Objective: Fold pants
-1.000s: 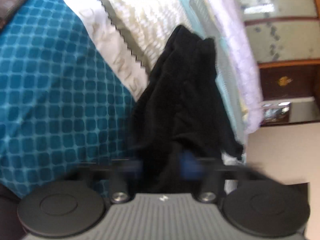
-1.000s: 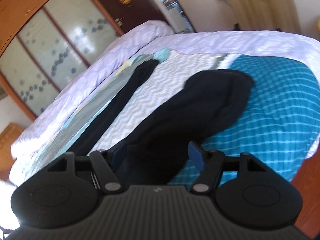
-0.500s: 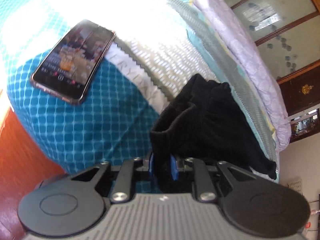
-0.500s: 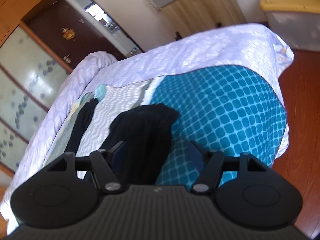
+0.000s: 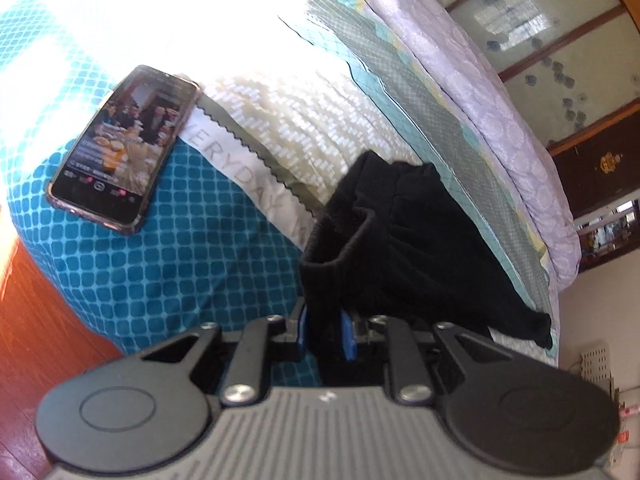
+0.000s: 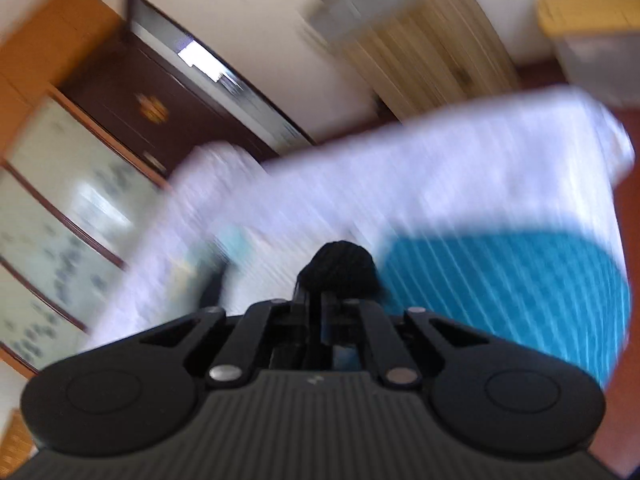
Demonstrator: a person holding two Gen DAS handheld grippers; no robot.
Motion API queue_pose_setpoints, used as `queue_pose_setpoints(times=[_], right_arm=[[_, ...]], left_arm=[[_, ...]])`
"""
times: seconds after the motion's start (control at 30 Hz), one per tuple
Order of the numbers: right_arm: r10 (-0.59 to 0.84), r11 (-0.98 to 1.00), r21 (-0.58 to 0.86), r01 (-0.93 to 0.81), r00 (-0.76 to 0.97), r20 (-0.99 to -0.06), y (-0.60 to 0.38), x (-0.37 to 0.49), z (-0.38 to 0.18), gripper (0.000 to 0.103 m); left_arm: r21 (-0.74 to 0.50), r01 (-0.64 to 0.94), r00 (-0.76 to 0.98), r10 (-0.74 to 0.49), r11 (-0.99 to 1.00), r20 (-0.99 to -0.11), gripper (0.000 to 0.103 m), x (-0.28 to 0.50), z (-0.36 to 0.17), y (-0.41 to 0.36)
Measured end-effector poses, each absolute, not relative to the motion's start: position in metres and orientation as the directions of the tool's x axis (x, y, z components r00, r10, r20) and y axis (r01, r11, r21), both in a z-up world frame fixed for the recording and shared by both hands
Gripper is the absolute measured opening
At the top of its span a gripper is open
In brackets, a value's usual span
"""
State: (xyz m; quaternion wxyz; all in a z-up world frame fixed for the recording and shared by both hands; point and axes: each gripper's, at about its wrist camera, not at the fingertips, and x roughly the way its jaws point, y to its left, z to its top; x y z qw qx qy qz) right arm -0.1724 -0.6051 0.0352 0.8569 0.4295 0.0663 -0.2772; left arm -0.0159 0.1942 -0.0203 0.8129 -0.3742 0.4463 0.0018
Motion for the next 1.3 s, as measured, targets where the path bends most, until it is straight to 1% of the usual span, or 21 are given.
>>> queue_pose_setpoints(times=[0.07, 0.13, 0.27, 0.37, 0.4, 0.47, 0.5, 0.53, 0.57, 0.6, 0.63, 0.67, 0.73, 0.8, 0.93, 1.03, 1.1, 1.2, 1.23, 1.27, 1.3], right_arm=[[-0.471, 0.49, 0.687, 0.537, 0.826, -0.31, -0.609, -0.195, 0.052, 0.007], [-0.496, 0.491, 0.665, 0.563, 0.808, -0.317, -0.613, -0.21, 0.049, 0.007], [-0.487, 0.404, 0.616, 0.676, 0.729, -0.481, -0.626, -0.228, -0.003, 0.008], [-0.475, 0.303, 0.553, 0.776, 0.626, -0.618, -0.627, -0.236, -0.048, 0.008], [-0.472, 0.288, 0.565, 0.773, 0.628, -0.619, -0.626, -0.241, -0.056, 0.008], [-0.482, 0.274, 0.597, 0.754, 0.645, -0.593, -0.62, -0.249, -0.06, 0.009], [-0.484, 0.274, 0.597, 0.754, 0.645, -0.592, -0.618, -0.25, -0.06, 0.011], [-0.49, 0.269, 0.595, 0.757, 0.639, -0.592, -0.616, -0.255, -0.058, 0.014], [-0.505, 0.247, 0.585, 0.773, 0.617, -0.603, -0.617, -0.254, -0.054, 0.029], [-0.534, 0.22, 0.575, 0.788, 0.591, -0.605, -0.616, -0.26, -0.05, 0.049], [-0.585, 0.195, 0.568, 0.8, 0.559, -0.587, -0.613, -0.257, -0.043, 0.053], [-0.618, 0.194, 0.558, 0.807, 0.542, -0.569, -0.61, -0.26, -0.036, 0.052], [-0.693, 0.224, 0.484, 0.846, 0.487, -0.532, -0.601, -0.255, -0.015, 0.053], [-0.696, 0.308, 0.461, 0.832, 0.528, -0.486, -0.596, -0.242, 0.006, 0.052], [-0.58, 0.477, 0.494, 0.727, 0.683, -0.444, -0.586, -0.191, 0.038, 0.052], [-0.418, 0.599, 0.512, 0.616, 0.786, -0.456, -0.574, -0.129, 0.051, 0.052], [-0.333, 0.656, 0.502, 0.564, 0.813, -0.478, -0.565, -0.086, 0.055, 0.052], [-0.235, 0.723, 0.463, 0.513, 0.812, -0.534, -0.551, -0.018, 0.058, 0.053], [-0.206, 0.737, 0.456, 0.5, 0.808, -0.552, -0.548, 0.004, 0.058, 0.053], [-0.179, 0.749, 0.449, 0.487, 0.801, -0.572, -0.545, 0.029, 0.059, 0.053], [-0.162, 0.757, 0.441, 0.482, 0.793, -0.588, -0.543, 0.05, 0.059, 0.053]], left_arm=[[-0.589, -0.318, 0.579, -0.34, 0.743, -0.741, 0.016, -0.017, -0.025, 0.185], [-0.564, -0.31, 0.557, -0.335, 0.765, -0.76, 0.016, -0.017, -0.034, 0.178], [-0.476, -0.31, 0.494, -0.288, 0.823, -0.82, 0.017, -0.021, -0.056, 0.169], [-0.445, -0.295, 0.493, -0.264, 0.846, -0.829, 0.02, -0.024, -0.06, 0.168], [-0.441, -0.292, 0.493, -0.262, 0.849, -0.83, 0.02, -0.024, -0.059, 0.168], [-0.439, -0.281, 0.486, -0.268, 0.853, -0.832, 0.025, -0.025, -0.057, 0.17], [-0.445, -0.277, 0.486, -0.275, 0.852, -0.83, 0.027, -0.025, -0.056, 0.172], [-0.454, -0.272, 0.49, -0.283, 0.849, -0.824, 0.033, -0.027, -0.053, 0.175], [-0.457, -0.271, 0.503, -0.281, 0.847, -0.818, 0.041, -0.03, -0.048, 0.179], [-0.463, -0.271, 0.521, -0.277, 0.844, -0.808, 0.045, -0.033, -0.043, 0.183], [-0.472, -0.271, 0.547, -0.269, 0.839, -0.793, 0.047, -0.038, -0.036, 0.19], [-0.475, -0.276, 0.578, -0.251, 0.836, -0.776, 0.047, -0.042, -0.029, 0.196], [-0.477, -0.275, 0.641, -0.211, 0.835, -0.738, 0.047, -0.048, -0.012, 0.209], [-0.459, -0.28, 0.685, -0.16, 0.843, -0.711, 0.049, -0.043, 0.004, 0.22], [-0.336, -0.232, 0.711, -0.076, 0.913, -0.699, 0.05, 0.006, 0.03, 0.218], [-0.209, -0.131, 0.721, -0.051, 0.969, -0.691, 0.05, 0.057, 0.042, 0.191], [-0.13, -0.013, 0.728, -0.08, 0.991, -0.681, 0.053, 0.092, 0.047, 0.164], [-0.031, 0.182, 0.723, -0.155, 0.983, -0.673, 0.061, 0.141, 0.046, 0.119], [-0.015, 0.246, 0.713, -0.191, 0.969, -0.675, 0.068, 0.157, 0.042, 0.103], [0.008, 0.297, 0.703, -0.213, 0.955, -0.679, 0.079, 0.173, 0.035, 0.088], [0.03, 0.325, 0.701, -0.22, 0.945, -0.678, 0.086, 0.185, 0.03, 0.077]])
